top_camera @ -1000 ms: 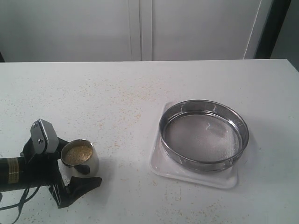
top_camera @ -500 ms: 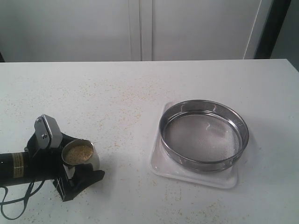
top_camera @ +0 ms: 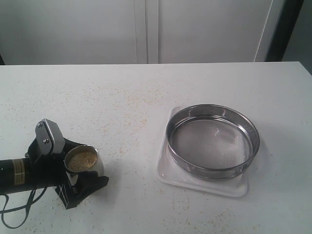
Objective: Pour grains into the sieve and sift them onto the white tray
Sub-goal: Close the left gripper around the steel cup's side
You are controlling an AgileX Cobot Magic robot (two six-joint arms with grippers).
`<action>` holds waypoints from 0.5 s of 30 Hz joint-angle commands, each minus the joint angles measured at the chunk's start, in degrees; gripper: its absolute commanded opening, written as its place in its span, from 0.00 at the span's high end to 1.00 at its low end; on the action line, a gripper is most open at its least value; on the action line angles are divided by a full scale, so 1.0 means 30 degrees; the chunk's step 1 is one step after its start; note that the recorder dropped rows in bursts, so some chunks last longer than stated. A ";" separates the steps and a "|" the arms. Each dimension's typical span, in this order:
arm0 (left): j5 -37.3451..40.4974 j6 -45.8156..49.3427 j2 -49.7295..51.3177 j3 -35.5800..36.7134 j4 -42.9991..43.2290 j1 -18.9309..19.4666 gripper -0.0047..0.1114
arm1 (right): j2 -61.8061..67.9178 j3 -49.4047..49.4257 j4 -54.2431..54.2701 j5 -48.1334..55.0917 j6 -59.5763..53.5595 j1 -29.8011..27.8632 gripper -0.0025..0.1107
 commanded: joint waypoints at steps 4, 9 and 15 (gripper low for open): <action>0.0674 0.0131 -0.0048 -0.0021 -0.0034 -0.0082 0.13 | -0.0106 0.0102 -0.0068 -0.0299 0.0060 -0.0155 0.98; 0.1032 0.0131 -0.0048 -0.0021 -0.0131 -0.0082 0.13 | -0.0106 0.0102 -0.0068 -0.0299 0.0060 -0.0155 0.98; 0.1133 0.0131 -0.0048 -0.0021 -0.0164 -0.0082 0.13 | -0.0106 0.0102 -0.0068 -0.0299 0.0060 -0.0155 0.98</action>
